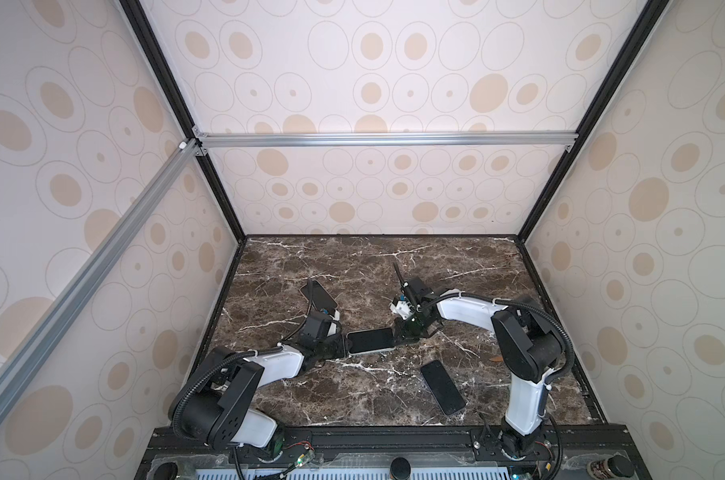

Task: Put the phone into the phone case
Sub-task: 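Slide the right gripper along the phone edge, pressing it into the case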

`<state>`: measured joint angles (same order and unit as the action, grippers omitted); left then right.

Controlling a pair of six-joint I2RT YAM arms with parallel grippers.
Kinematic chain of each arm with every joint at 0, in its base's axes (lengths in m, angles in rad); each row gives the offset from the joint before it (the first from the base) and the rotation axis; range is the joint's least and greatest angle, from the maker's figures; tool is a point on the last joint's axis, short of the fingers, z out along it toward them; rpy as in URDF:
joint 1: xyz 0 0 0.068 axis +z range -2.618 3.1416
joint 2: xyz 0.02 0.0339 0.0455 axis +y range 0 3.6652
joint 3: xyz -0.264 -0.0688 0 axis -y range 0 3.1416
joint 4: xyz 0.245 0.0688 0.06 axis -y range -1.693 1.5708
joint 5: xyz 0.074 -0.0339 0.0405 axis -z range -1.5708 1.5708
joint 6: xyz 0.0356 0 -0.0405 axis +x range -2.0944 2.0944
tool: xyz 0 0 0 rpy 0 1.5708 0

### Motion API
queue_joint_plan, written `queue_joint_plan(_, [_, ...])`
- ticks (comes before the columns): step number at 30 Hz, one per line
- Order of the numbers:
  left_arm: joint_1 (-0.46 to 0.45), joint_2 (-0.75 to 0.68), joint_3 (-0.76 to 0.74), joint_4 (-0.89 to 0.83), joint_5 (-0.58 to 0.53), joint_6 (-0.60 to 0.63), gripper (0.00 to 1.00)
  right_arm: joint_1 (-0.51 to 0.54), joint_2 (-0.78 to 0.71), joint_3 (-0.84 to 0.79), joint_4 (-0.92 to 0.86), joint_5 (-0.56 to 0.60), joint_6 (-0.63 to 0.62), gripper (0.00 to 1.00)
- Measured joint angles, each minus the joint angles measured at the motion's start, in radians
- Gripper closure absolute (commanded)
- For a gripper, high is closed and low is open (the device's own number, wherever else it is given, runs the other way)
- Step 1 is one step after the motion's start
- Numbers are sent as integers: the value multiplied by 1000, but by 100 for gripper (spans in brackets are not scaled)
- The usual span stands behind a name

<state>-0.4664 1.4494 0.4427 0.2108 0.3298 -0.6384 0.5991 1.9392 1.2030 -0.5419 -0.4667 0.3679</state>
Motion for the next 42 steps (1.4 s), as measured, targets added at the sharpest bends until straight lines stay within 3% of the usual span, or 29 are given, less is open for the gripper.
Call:
queue_joint_plan(15, [0,-4,-11,18,-1,-2,83,7,16,16,-23,14,-6,89])
queue_joint_plan(32, [0,-9,-13,17,-6,-13,83,136,-4,45,-56,303,-18,85])
queue_joint_plan(42, [-3,-76,-10,-80,-44,-18,83,201,-74,-14,26,439,-31,81])
